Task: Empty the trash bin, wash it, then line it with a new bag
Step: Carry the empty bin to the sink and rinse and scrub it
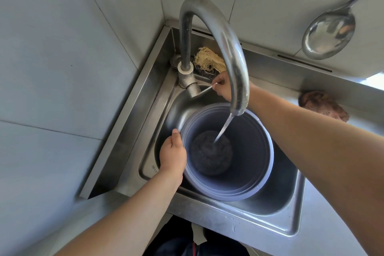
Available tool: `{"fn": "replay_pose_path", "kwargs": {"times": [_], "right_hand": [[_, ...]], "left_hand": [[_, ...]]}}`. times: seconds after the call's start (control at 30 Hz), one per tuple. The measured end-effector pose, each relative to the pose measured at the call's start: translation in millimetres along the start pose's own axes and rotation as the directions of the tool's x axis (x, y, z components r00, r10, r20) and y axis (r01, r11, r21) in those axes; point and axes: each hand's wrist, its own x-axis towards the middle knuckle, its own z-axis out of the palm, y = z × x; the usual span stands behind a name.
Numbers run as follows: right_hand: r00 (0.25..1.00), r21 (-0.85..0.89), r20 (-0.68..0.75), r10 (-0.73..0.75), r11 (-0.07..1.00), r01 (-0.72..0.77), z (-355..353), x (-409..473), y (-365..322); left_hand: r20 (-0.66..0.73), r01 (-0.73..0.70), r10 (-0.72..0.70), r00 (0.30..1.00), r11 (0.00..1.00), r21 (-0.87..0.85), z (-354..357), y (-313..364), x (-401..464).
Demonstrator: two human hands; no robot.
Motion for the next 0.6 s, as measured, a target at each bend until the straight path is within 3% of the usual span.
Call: {"fn": "replay_pose_path", "kwargs": {"times": [0.27,0.43,0.5,0.6], "right_hand": [[0.992,0.113,-0.115,0.051,0.993,-0.038,-8.6,-1.5,-8.7],[0.991,0.32,-0.042,0.131,0.941,-0.11,-11.4,-33.2,-8.0],[0.98,0.273,-0.077,0.185,0.949,-0.157,-11.9,-60.6,4.9],[0.943,0.081,-0.236,0.234,0.972,-0.221,-10.2,-118.1,31.4]], "left_hand": [[-0.003,-0.006,0.006,1.0,1.0,0.001,-0.4,1.0,-0.5],[0.003,-0.038,0.038,0.999,0.999,0.017,-2.2,1.4,1.0],[0.044,-0.014,0.014,0.999,1.0,0.012,-4.1,1.7,2.8],[0.102,0.021,-0.025,0.994,0.999,0.042,-9.2,2.7,8.4]]}}
